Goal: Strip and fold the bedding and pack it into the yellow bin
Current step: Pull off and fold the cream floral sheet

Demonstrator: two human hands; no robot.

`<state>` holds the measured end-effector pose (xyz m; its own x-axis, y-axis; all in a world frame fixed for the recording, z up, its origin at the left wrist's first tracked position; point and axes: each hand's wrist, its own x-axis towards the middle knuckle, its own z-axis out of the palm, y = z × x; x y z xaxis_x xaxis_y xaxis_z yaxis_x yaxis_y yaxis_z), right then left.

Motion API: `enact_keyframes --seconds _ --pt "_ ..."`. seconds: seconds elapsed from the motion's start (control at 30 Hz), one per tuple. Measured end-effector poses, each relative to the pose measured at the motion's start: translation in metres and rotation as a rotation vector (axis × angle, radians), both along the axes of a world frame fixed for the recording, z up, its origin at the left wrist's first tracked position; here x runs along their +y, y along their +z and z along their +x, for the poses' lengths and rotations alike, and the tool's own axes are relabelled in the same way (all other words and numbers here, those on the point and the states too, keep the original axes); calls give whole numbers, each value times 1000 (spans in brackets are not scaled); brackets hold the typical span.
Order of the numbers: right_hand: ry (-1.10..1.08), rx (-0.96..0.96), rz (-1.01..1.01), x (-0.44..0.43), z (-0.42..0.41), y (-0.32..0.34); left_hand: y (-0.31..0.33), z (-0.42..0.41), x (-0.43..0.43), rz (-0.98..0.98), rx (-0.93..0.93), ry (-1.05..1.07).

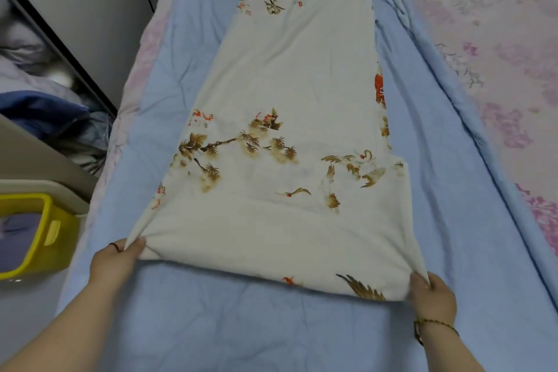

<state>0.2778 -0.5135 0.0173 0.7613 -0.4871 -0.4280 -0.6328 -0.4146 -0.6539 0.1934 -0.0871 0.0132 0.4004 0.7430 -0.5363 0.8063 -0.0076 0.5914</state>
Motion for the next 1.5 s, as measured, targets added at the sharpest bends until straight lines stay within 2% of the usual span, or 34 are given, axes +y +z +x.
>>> enact_keyframes --seconds 0.13,0.27,0.37,0.6,0.77,0.87,0.97,1.03,1.1,1.2,1.27,1.4,1.5 --pt "-37 28 8 -4 -2 7 9 -22 -7 -147 -98 136" --pt "-28 126 74 -3 -2 4 18 -12 -12 -166 -44 -6" --pt "-23 148 106 0 1 -4 13 15 -10 -101 27 -157" --pt "-37 183 -17 8 10 -23 -16 30 2 -15 173 -194" --pt "-93 156 -37 8 -1 -24 -16 11 7 -64 174 -175" --pt "-107 121 -55 12 -14 -22 -15 4 3 23 292 -165" --pt "-166 14 -123 19 -30 -15 -11 -10 5 69 336 -61" --pt "-394 -29 -48 23 -43 -14 -8 -20 1 81 250 123" --pt "-577 -29 147 32 -51 -19 -6 -26 -13 -18 142 303" --pt "-612 119 529 46 -51 -27 -1 -17 -41 -388 -84 520" --pt "-641 177 680 58 -40 -25 -1 -3 -47 -506 -192 613" --pt "-732 114 726 63 -19 -27 -3 18 -41 -488 -293 749" --pt "-665 40 662 61 -21 -24 7 20 -38 -508 -374 739"
